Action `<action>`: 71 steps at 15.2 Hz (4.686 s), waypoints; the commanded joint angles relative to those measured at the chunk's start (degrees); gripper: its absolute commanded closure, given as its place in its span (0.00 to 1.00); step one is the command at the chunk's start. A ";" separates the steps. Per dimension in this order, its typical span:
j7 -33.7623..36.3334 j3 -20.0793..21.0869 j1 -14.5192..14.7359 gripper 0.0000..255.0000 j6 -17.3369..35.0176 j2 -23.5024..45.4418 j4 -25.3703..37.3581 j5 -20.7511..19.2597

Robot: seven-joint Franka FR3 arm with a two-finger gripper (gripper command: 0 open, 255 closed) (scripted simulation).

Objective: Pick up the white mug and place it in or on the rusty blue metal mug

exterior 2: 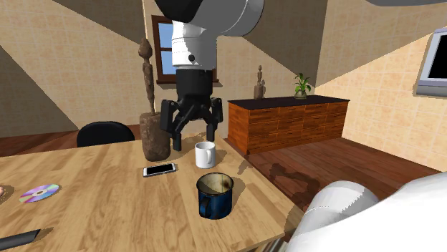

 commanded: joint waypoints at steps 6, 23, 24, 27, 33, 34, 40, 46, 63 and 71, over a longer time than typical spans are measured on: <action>-4.94 -4.24 -1.75 0.00 7.17 6.28 -0.20 -3.20; -21.77 -17.53 -4.79 0.00 27.05 36.41 12.78 -3.98; -22.91 -18.15 -4.95 0.00 27.78 38.45 14.18 -3.36; -26.40 -19.77 -5.59 0.00 29.54 44.73 18.83 -1.04; -33.21 -21.41 -8.31 0.00 31.01 57.76 30.21 4.85; -34.22 -21.47 -8.97 0.00 30.98 59.98 32.40 5.86; -38.91 -20.77 -14.02 0.00 29.17 73.61 47.76 11.23; -39.42 -20.22 -14.22 0.00 32.05 75.42 46.59 12.07; -39.69 -19.94 -14.31 1.00 33.47 76.44 46.14 12.53; -39.00 -20.39 -14.14 1.00 30.46 74.89 47.71 11.70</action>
